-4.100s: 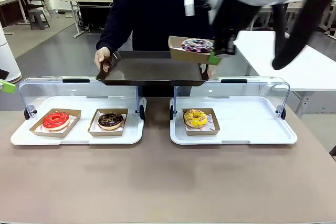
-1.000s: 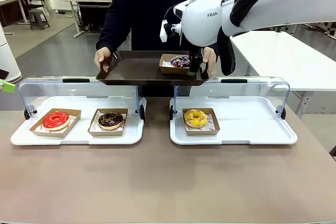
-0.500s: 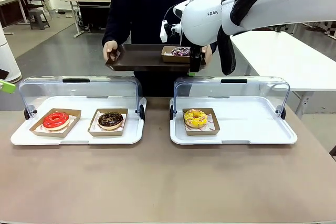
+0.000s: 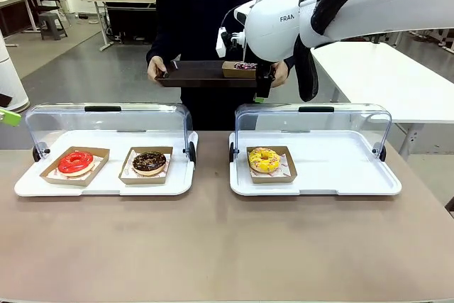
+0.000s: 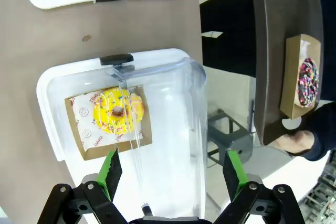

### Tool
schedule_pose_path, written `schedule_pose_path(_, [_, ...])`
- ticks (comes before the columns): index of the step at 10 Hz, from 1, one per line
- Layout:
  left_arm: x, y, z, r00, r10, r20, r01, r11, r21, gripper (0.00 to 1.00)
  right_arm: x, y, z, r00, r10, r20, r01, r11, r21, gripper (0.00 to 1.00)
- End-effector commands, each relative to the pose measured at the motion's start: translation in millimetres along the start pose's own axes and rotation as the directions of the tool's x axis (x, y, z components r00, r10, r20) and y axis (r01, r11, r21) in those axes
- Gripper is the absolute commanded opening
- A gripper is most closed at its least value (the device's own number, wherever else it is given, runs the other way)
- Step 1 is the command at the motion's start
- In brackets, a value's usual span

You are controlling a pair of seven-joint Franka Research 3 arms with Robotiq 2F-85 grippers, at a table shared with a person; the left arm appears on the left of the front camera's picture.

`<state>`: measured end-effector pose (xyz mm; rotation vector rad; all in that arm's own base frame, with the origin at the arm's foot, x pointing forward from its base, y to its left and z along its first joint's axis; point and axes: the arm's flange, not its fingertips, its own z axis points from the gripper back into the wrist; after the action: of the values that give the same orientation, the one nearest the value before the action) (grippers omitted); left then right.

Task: Provide the desired donut to the person.
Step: Pick up and lift the Paper togo box containing the Donut pointed at by the person.

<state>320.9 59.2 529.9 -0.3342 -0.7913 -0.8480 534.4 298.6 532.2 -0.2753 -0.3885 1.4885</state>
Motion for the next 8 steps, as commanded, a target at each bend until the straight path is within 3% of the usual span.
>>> schedule_pose_path(1, [-1, 1, 0, 1.0, 0.001, 0.009, -0.001, 1.0, -0.007, 1.0, 0, -1, 0, 1.0, 0.0, 0.007, 0.0, 1.0, -0.006, 1.0])
schedule_pose_path(5, [-1, 1, 0, 1.0, 0.001, 0.009, -0.001, 1.0, -0.007, 1.0, 0, 0, 0, 1.0, 0.0, 0.0, 0.0, 1.0, 0.0, 1.0])
schedule_pose_path(8, [-1, 1, 0, 1.0, 0.001, 0.009, -0.001, 1.0, -0.007, 1.0, -93, 12, 61, 0.99, -0.026, 0.14, 0.015, 0.997, 0.081, 1.0])
